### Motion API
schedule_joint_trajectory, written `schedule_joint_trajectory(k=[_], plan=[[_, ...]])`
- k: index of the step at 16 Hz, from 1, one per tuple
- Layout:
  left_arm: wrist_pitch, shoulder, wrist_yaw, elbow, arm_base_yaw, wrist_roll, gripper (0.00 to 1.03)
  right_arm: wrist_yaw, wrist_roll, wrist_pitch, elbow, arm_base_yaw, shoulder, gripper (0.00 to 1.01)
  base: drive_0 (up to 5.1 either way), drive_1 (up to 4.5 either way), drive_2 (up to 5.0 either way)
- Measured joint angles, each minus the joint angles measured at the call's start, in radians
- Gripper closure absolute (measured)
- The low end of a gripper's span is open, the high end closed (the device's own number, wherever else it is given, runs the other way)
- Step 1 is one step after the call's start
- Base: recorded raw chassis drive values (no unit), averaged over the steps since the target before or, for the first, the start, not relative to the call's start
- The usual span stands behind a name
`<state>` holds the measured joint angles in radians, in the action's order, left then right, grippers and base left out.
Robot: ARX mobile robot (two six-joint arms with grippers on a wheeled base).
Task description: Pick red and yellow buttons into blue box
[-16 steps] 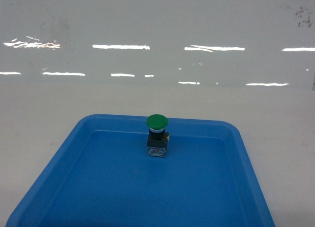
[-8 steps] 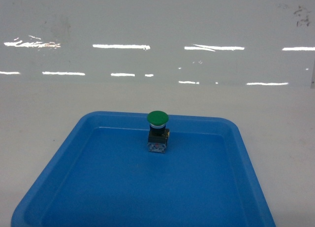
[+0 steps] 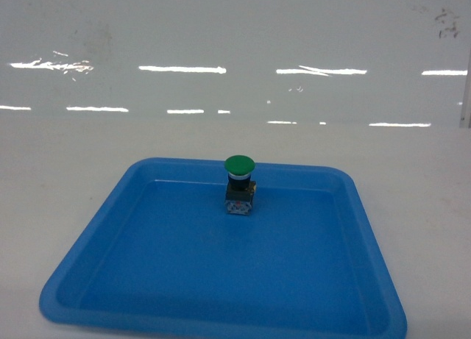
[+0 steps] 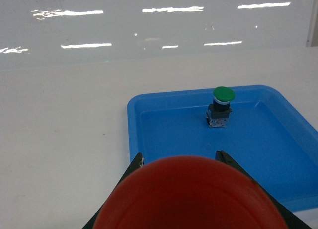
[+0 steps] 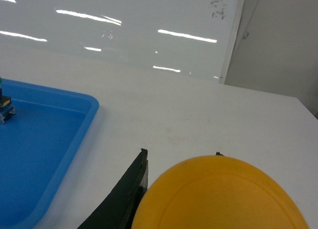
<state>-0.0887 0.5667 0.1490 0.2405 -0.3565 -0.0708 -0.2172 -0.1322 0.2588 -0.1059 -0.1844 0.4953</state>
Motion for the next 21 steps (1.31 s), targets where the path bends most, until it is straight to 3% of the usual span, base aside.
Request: schedule_joint_trajectory(k=[4,21], plan=[[-0.001,-0.006,0.000,0.000,0.003,0.000,0.69,-0.001,0.000,0.002,0.001,0.000,-0.006,0.67,2.8,-4.36,1.5],[0.003,-0.003,0.000,0.000,0.002,0.000,0.69,-0.003,0.000,-0.002,0.001,0.000,-0.004,0.67,4.9,-3.08,-1.8]])
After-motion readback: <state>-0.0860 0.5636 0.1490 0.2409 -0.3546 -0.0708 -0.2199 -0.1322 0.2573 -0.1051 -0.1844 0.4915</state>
